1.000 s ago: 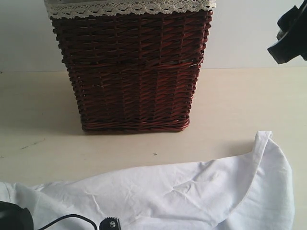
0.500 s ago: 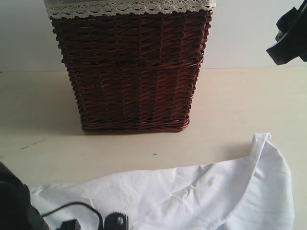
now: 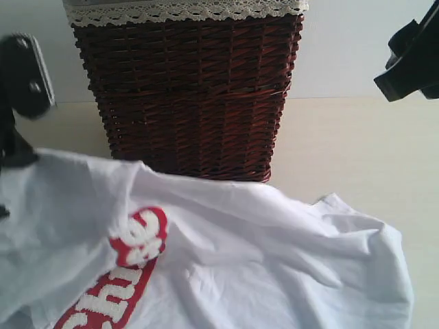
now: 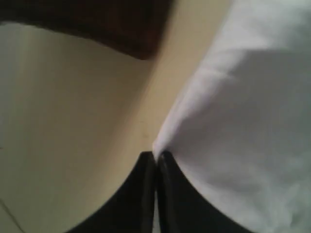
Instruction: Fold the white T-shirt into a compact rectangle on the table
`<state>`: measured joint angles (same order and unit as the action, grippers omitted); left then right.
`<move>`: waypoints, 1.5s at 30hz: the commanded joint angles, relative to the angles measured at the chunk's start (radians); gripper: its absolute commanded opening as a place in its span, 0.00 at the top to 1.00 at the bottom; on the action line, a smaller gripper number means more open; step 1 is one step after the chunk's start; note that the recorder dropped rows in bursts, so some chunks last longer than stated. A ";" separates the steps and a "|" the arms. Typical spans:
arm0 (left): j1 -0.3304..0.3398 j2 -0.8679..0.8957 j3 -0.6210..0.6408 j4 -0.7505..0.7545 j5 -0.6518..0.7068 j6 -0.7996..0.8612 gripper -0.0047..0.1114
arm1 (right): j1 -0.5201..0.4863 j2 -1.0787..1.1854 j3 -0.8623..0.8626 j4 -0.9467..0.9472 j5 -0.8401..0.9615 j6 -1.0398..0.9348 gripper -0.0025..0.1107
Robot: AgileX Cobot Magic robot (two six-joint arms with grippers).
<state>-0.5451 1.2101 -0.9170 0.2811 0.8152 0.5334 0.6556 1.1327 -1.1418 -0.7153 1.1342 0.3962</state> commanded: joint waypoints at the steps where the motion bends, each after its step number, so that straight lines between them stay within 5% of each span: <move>1: 0.234 0.071 -0.013 0.006 -0.426 -0.023 0.96 | -0.006 -0.001 -0.003 0.035 -0.007 -0.011 0.38; 4: 0.299 0.175 -0.015 -0.005 -0.582 -0.068 0.88 | -0.006 -0.001 -0.003 0.076 -0.007 -0.042 0.38; 9: 0.323 0.242 -0.028 -0.002 -0.573 -0.125 0.35 | -0.006 -0.001 -0.001 0.117 -0.005 -0.123 0.38; 11: 0.334 0.238 -0.028 0.003 -0.578 -0.181 0.31 | -0.006 0.003 0.001 0.137 -0.017 -0.158 0.40; 19: 0.346 0.112 0.005 -0.066 -0.382 -0.319 0.72 | -0.006 0.135 0.082 0.170 -0.145 -0.175 0.72; 24: 0.282 0.080 0.085 -0.255 -0.278 -0.109 0.90 | -0.006 0.258 0.185 0.137 -0.262 -0.153 0.96; 32: 0.174 0.114 0.232 -0.373 -0.275 0.052 0.92 | -0.104 0.493 0.246 0.087 -0.452 0.043 0.98; 45: 0.174 0.295 0.241 -0.410 -0.320 0.066 0.92 | -0.145 0.779 0.246 -0.135 -0.593 0.282 0.98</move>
<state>-0.3661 1.4734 -0.6791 -0.1156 0.5121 0.5931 0.5231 1.8661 -0.8979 -0.7680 0.5549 0.5726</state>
